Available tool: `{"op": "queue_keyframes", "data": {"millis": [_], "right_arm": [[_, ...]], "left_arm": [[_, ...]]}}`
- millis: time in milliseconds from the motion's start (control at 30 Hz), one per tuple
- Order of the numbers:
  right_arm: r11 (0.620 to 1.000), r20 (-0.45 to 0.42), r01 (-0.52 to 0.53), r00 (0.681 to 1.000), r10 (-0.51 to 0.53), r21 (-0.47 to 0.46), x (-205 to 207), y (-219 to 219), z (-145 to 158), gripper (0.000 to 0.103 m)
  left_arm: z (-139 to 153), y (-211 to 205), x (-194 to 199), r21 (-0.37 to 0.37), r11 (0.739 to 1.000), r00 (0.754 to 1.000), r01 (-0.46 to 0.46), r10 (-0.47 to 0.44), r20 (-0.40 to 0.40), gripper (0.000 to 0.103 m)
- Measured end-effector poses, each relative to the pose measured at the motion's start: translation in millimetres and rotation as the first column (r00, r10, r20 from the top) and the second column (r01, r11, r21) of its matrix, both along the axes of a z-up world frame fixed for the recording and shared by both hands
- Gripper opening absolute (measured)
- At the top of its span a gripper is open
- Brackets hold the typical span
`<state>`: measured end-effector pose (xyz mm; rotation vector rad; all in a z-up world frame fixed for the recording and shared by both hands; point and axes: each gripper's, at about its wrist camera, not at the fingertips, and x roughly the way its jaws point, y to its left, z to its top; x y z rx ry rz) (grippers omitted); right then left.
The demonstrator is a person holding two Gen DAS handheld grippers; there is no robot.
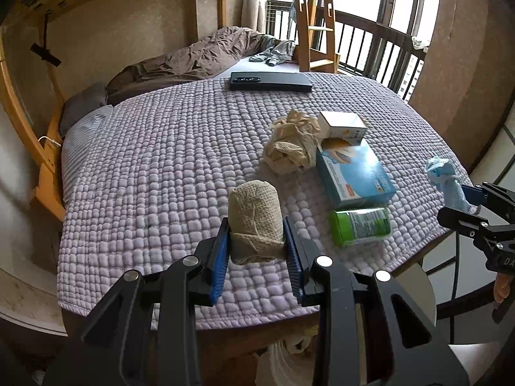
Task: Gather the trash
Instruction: 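Carry the bandage roll and blue cloth bundle over the white bin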
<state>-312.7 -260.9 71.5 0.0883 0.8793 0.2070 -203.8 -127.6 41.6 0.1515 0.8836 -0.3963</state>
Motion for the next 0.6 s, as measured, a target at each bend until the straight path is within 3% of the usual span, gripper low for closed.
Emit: {"op": "queue_keyframes", "data": {"millis": [600], "right_arm": [[0.997, -0.038, -0.069, 0.997, 0.071, 0.043, -31.0, 9.1, -1.3, 0.055]], "left_arm": [[-2.2, -18.7, -32.6, 0.014, 0.993, 0.993, 0.12, -0.12, -0.019, 0.034]]}}
